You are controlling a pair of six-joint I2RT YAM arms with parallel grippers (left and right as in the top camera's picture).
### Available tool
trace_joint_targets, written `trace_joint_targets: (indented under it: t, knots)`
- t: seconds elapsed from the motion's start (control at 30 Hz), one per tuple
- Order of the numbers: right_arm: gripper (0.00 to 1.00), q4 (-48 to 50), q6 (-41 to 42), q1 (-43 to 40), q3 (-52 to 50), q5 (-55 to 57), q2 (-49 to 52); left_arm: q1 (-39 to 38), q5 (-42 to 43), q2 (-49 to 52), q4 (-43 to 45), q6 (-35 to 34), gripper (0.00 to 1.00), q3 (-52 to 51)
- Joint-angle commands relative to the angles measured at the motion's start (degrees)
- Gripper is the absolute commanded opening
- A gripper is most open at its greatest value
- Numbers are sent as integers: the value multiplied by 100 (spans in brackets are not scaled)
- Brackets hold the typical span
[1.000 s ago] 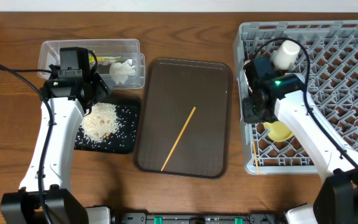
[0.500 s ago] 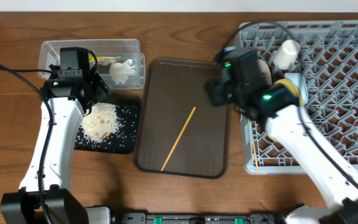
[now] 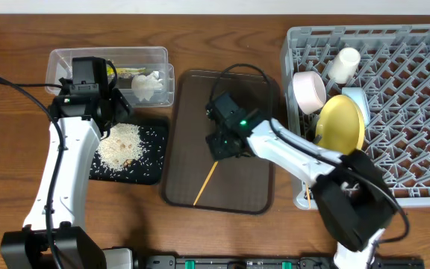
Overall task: Sort waste into correct bins and load items into the dishwasher rack
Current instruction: 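Reach the right gripper back to the remaining chopstick on the tray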
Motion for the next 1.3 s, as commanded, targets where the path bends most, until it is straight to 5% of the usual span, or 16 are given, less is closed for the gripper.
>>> trace_joint_targets:
  t: [0.0, 0.17, 0.67, 0.9, 1.07, 1.27]
  knots:
    - [59, -74, 203, 116, 337, -31, 313, 35, -28, 11, -39, -52, 88, -59]
    - [56, -179, 396, 96, 433, -15, 741, 35, -28, 11, -39, -52, 88, -59]
    - [8, -863, 815, -170, 496, 584, 885, 35, -28, 11, -39, -52, 88, -59]
    - [24, -850, 297, -195, 1003, -26, 691, 35, -28, 11, -37, -52, 88, -57]
    - [40, -756, -964, 72, 1523, 125, 662, 35, -28, 11, -37, -52, 88, -59]
    - [42, -507, -960, 313, 1561, -46, 691, 35, -28, 11, -57, -52, 88, -57]
